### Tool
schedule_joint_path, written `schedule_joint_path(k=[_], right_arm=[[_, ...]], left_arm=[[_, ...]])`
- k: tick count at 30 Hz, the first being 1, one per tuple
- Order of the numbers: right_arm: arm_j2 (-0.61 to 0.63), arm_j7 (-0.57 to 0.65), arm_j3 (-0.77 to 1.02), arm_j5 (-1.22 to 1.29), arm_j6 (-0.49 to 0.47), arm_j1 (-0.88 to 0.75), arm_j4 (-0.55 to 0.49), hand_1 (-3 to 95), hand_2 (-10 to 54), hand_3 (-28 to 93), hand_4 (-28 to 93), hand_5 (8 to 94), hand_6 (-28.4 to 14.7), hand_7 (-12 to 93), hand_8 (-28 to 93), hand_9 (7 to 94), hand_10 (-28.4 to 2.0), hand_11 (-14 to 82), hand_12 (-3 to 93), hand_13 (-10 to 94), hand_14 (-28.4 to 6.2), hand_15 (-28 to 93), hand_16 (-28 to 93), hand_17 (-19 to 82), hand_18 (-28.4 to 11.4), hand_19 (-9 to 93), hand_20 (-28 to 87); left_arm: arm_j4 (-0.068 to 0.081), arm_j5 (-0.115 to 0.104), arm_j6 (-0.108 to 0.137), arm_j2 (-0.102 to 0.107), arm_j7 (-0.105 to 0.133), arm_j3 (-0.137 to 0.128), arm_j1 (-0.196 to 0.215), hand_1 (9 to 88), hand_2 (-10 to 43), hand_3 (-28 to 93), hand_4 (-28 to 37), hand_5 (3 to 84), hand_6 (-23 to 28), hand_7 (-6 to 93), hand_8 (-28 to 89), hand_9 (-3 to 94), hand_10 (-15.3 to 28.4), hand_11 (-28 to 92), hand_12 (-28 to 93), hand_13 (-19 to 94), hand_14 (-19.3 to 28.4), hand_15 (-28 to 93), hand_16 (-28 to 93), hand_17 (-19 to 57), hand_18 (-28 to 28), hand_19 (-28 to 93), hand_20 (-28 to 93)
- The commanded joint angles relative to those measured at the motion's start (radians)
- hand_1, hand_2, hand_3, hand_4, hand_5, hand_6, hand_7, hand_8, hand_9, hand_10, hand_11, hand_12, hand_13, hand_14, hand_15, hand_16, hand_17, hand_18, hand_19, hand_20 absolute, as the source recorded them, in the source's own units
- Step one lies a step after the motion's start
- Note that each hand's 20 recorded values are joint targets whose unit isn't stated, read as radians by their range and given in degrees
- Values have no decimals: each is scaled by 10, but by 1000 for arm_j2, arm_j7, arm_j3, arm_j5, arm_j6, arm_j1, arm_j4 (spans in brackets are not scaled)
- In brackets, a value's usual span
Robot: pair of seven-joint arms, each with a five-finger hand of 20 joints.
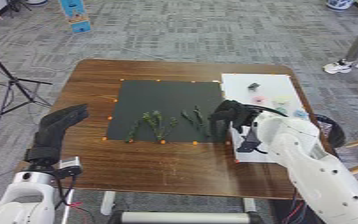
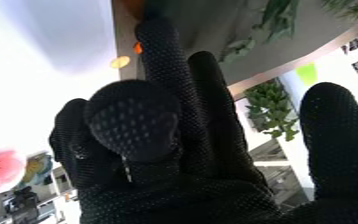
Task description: Arrange flowers
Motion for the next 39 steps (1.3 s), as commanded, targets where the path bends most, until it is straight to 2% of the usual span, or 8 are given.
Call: schedule_joint_path(k=[1, 5, 11, 21, 32, 39], right_arm=[[6, 32, -11, 66, -16, -18, -32, 148, 121, 597, -93, 531, -43, 118, -55, 833, -159, 122, 162, 895, -78, 575, 342, 545, -241, 932, 628], [14, 39, -23, 74, -52, -23, -56, 152, 123, 590, -94, 587, -50, 122, -57, 854, -154, 128, 166, 902, -77, 571, 346, 550, -240, 932, 629], [15, 38, -46, 88, -51, -21, -63, 154, 124, 586, -94, 682, -56, 132, -59, 866, -147, 133, 169, 908, -75, 563, 349, 555, -238, 932, 628], [13, 31, -72, 102, -52, -12, -69, 153, 125, 591, -96, 694, -59, 127, -61, 869, -146, 131, 168, 914, -75, 556, 357, 558, -238, 932, 631], [7, 27, -109, 117, -66, -6, -80, 155, 126, 588, -95, 697, -56, 129, -62, 870, -142, 132, 168, 915, -76, 555, 361, 559, -239, 932, 634], [4, 28, -121, 110, -65, -6, -78, 155, 126, 588, -94, 698, -53, 131, -62, 870, -142, 131, 168, 915, -76, 555, 361, 560, -239, 932, 634]], left_arm=[[-9, 4, -11, -2, -6, -2, 2, 233, -23, 723, -249, 493, 37, 137, -77, 490, 124, 183, 120, 377, 148, 127, 19, 42, 111, 52, 152], [-8, 4, -13, 2, -9, -3, 0, 233, -22, 722, -250, 493, 37, 137, -77, 490, 124, 183, 120, 377, 148, 128, 18, 42, 111, 52, 152], [-9, 4, -9, 0, -4, -3, 1, 233, -22, 722, -250, 493, 37, 137, -77, 490, 123, 182, 120, 377, 148, 127, 18, 41, 111, 52, 152], [-13, 4, -1, -9, 7, -3, 9, 232, -23, 723, -249, 493, 37, 137, -77, 490, 124, 183, 120, 376, 149, 128, 18, 41, 112, 53, 152], [-8, 3, -3, -9, 5, 3, -3, 233, -23, 722, -248, 493, 37, 137, -77, 490, 123, 182, 120, 376, 149, 127, 18, 40, 112, 53, 151], [-9, 3, 0, -11, 7, 1, 1, 233, -22, 722, -248, 493, 37, 137, -77, 489, 123, 182, 120, 376, 148, 127, 19, 40, 113, 53, 151]])
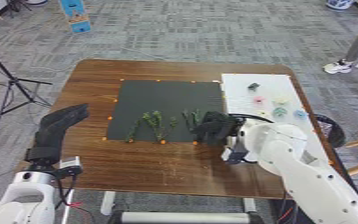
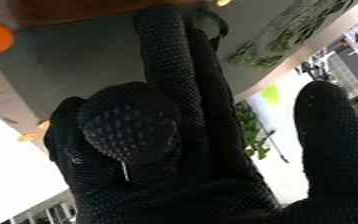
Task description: Arrange flowers
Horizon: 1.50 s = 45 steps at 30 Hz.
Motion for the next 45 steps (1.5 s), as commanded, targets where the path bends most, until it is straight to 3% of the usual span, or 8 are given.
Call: schedule_joint_path(k=[1, 8, 11, 14, 19, 23, 32, 45], right_arm=[[-15, -9, -12, -21, -28, -9, 1, 155, 126, 587, -94, 698, -53, 131, -62, 870, -143, 131, 168, 915, -76, 555, 361, 560, -239, 932, 634], [-7, -40, 121, -139, -256, 27, -4, 170, 128, 574, -97, 673, -41, 140, -58, 861, -143, 132, 172, 898, -77, 550, 364, 541, -240, 932, 625], [25, -58, 209, -176, -259, 1, -51, 193, 131, 558, -98, 658, -38, 140, -58, 851, -144, 134, 179, 876, -88, 541, 361, 508, -243, 932, 591], [82, -112, 296, -193, -108, -76, -105, 202, 133, 549, -95, 653, -37, 141, -57, 842, -149, 137, 185, 848, -100, 533, 359, 473, -248, 925, 558], [205, -254, 295, -320, 485, -204, -87, 192, 80, 605, -95, 653, -33, 173, -54, 796, -155, 154, 198, 736, -142, 499, 346, 352, -254, 803, 551], [279, -293, 207, -490, 782, -165, 30, 221, -9, 651, -105, 649, -32, 235, -51, 777, -148, 206, 228, 704, -144, 579, 377, 337, -256, 789, 605], [384, -317, 148, -550, 754, -74, 134, 251, -93, 674, -121, 604, -27, 332, -73, 739, -132, 375, 329, 739, -121, 693, 405, 390, -254, 883, 635], [422, -316, 129, -487, 795, -48, 109, 244, -95, 664, -120, 635, -18, 338, -77, 778, -128, 385, 321, 770, -109, 693, 408, 421, -251, 917, 612]], left_arm=[[-8, 2, 3, -10, 4, 0, 2, 233, -22, 722, -248, 493, 37, 137, -77, 489, 123, 182, 120, 376, 149, 127, 19, 40, 113, 52, 151], [-11, 1, 9, -14, 6, -6, 8, 234, -21, 720, -248, 493, 38, 136, -77, 490, 124, 183, 120, 376, 149, 127, 18, 39, 113, 53, 151], [-9, 2, 4, -14, 3, -2, 4, 234, -21, 720, -248, 494, 38, 136, -77, 490, 124, 182, 120, 376, 148, 126, 18, 39, 113, 54, 151], [-8, 3, 0, -15, 1, 2, 0, 233, -22, 721, -248, 493, 38, 136, -76, 490, 124, 182, 120, 376, 148, 127, 18, 39, 113, 54, 151], [-11, 3, 1, -14, -4, -3, 9, 234, -21, 719, -248, 493, 37, 136, -77, 490, 123, 182, 120, 376, 148, 127, 18, 40, 113, 54, 151], [-10, 3, -2, -12, -2, 2, 3, 233, -21, 720, -248, 493, 38, 136, -77, 491, 124, 182, 120, 376, 149, 127, 19, 40, 113, 54, 151], [-3, 3, -6, 0, 13, 7, -21, 233, -22, 722, -248, 494, 38, 136, -76, 491, 124, 183, 121, 376, 149, 128, 19, 40, 113, 55, 151], [-3, 2, -4, 0, 20, 4, -13, 234, -23, 723, -248, 494, 37, 137, -77, 491, 124, 183, 120, 377, 150, 128, 18, 40, 113, 55, 151]])
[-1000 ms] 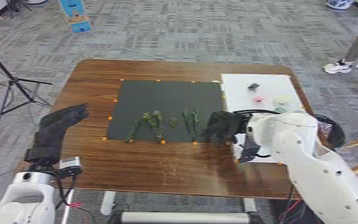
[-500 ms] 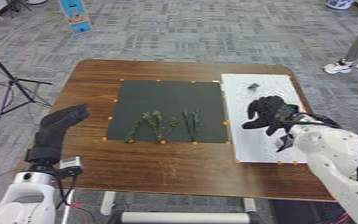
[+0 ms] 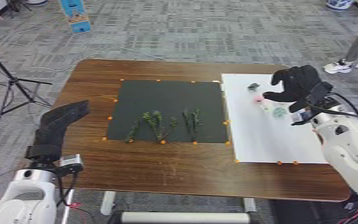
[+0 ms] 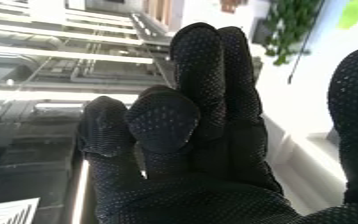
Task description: Arrange flowers
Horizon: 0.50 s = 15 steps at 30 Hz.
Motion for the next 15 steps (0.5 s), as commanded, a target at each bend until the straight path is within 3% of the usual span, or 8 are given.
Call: schedule_joint_path(k=[1, 7, 15], right_arm=[[19, 8, -41, -52, -67, 70, -4, 245, -95, 664, -120, 635, -18, 337, -77, 778, -127, 384, 320, 771, -109, 692, 408, 421, -252, 918, 612], [-35, 103, -54, 20, -388, 167, -9, 246, -95, 663, -118, 639, -20, 330, -76, 781, -127, 376, 314, 773, -107, 686, 408, 423, -250, 918, 604], [-76, 95, -148, -57, -418, 235, 78, 246, -95, 652, -114, 646, -23, 317, -69, 789, -124, 364, 306, 784, -102, 676, 400, 433, -251, 925, 595]], left_arm=[[-4, 1, -4, 0, 7, -5, 4, 233, -24, 724, -247, 494, 37, 137, -77, 491, 124, 182, 120, 377, 150, 128, 18, 40, 113, 55, 151], [-4, 6, -3, -2, 7, -3, 5, 235, -26, 723, -248, 494, 37, 137, -77, 491, 123, 184, 120, 377, 149, 127, 18, 40, 113, 54, 151], [-1, 7, -10, -9, 9, 13, -3, 240, -33, 724, -245, 494, 37, 137, -77, 491, 123, 183, 120, 377, 149, 127, 18, 41, 113, 55, 151]])
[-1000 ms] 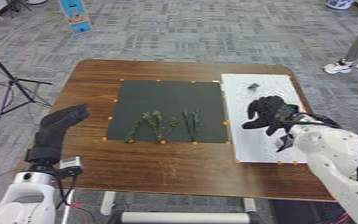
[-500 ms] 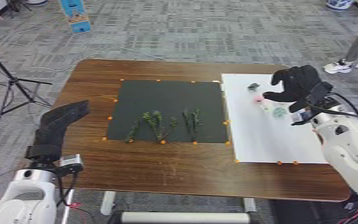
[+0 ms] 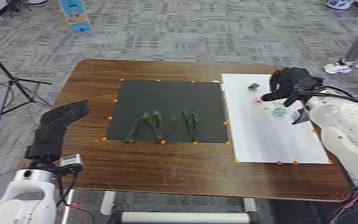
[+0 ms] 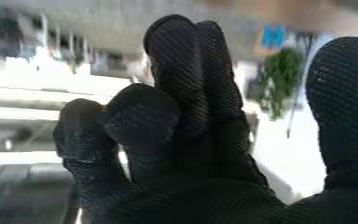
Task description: Arrange flowers
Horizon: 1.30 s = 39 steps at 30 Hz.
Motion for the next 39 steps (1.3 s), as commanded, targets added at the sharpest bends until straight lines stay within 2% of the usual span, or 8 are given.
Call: schedule_joint_path(k=[1, 14, 18, 25, 33, 34, 39], right_arm=[[-49, -27, -55, -89, 46, 43, 67, 245, -95, 653, -113, 647, -23, 316, -68, 790, -123, 364, 306, 787, -100, 675, 400, 435, -250, 926, 594], [-99, -76, -51, -209, 10, 4, 141, 242, -93, 649, -113, 661, -21, 317, -66, 807, -118, 363, 306, 803, -93, 667, 401, 451, -248, 932, 595], [-114, -73, -36, -221, 6, -15, 153, 239, -90, 647, -113, 665, -20, 318, -66, 809, -118, 363, 306, 806, -91, 666, 403, 453, -248, 932, 596], [-153, -88, -20, -264, -2, -21, 198, 238, -90, 647, -111, 671, -19, 322, -66, 817, -118, 364, 304, 814, -87, 666, 403, 463, -245, 932, 601], [-160, -78, -21, -275, 6, -17, 213, 246, -84, 647, -113, 681, -17, 325, -68, 822, -116, 366, 303, 820, -84, 663, 402, 470, -243, 932, 607], [-159, -66, -18, -275, 1, -23, 209, 250, -80, 646, -114, 682, -17, 325, -69, 823, -116, 366, 303, 821, -84, 662, 402, 470, -243, 932, 607], [-169, -24, -41, -272, 8, -13, 224, 319, -18, 626, -142, 708, -5, 346, -73, 851, -109, 372, 301, 843, -74, 658, 397, 493, -236, 932, 615]], left_arm=[[-2, 7, -10, -12, 4, 10, -1, 240, -33, 724, -244, 494, 37, 137, -77, 491, 123, 183, 120, 377, 149, 127, 18, 41, 113, 55, 151], [-11, 4, -9, -20, 2, -4, 22, 241, -34, 721, -241, 494, 37, 138, -77, 491, 123, 183, 120, 378, 149, 126, 18, 40, 114, 55, 151], [-8, 5, -18, -22, 0, -1, 15, 242, -34, 721, -242, 493, 36, 137, -77, 491, 123, 182, 120, 378, 149, 126, 19, 40, 114, 55, 151], [-12, 7, -18, -28, -5, -3, 23, 240, -34, 721, -240, 493, 36, 137, -77, 491, 123, 183, 121, 378, 149, 126, 19, 40, 114, 56, 151], [-14, 2, -12, -32, 3, -4, 31, 240, -34, 721, -241, 493, 37, 136, -77, 491, 123, 183, 120, 378, 148, 126, 19, 40, 115, 56, 151], [-11, 5, -19, -32, -3, -2, 24, 241, -34, 720, -242, 493, 37, 136, -77, 491, 123, 183, 120, 378, 148, 126, 19, 40, 115, 56, 151], [-10, 4, -20, -34, -3, 1, 21, 241, -33, 721, -242, 493, 37, 137, -76, 490, 123, 182, 120, 377, 149, 125, 19, 40, 115, 55, 151]])
